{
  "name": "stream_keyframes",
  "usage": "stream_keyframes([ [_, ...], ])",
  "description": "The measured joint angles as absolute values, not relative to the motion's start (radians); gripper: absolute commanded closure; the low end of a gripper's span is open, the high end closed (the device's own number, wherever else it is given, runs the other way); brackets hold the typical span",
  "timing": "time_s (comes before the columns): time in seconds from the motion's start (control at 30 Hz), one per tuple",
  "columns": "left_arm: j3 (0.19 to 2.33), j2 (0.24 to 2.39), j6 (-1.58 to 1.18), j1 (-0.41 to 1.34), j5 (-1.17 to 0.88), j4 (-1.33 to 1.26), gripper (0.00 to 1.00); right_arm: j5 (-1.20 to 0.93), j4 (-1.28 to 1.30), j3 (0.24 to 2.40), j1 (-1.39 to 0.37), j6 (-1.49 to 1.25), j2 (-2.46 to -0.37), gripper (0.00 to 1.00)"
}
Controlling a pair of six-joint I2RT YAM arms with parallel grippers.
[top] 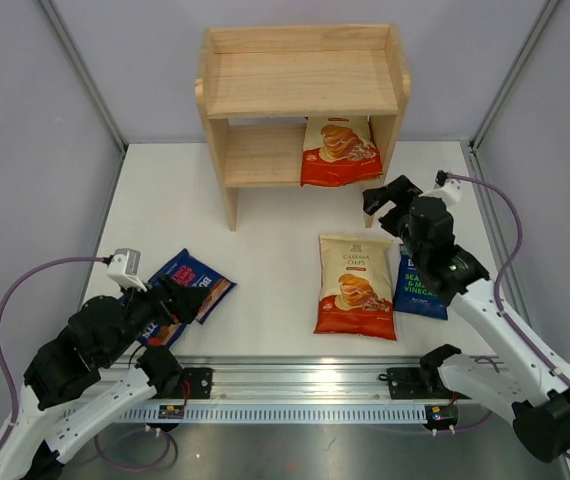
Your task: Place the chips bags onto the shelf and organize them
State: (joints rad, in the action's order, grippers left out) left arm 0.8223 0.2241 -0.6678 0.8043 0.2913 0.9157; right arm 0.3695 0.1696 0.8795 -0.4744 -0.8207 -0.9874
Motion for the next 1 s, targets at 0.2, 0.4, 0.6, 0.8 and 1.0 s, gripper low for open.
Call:
stream_keyframes([
  [0.2,0.846,0.224,-0.644,0.804,0.295,0.930,0.01,0.213,0.352,0.850,-0.391,-0.639,-0.860,0.08],
  [0.4,0.871,0.224,-0.618,0.804,0.301,0.952,0.01,0.003,0.438,0.797,-0.347,-0.547,-0.908,0.01],
  [0.6,0.882,0.229,-0.600,0.804,0.321,0.955,0.01,-0.015,0.429,0.628,-0.346,-0.556,-0.874,0.02],
  [0.8,0.880,0.237,-0.590,0.804,0.335,0.948,0.01,-0.033,0.393,0.539,-0.346,-0.580,-0.881,0.01],
  [1.0,0.861,0.239,-0.583,0.804,0.332,0.945,0.01,-0.087,0.350,0.509,-0.346,-0.580,-0.972,0.01],
])
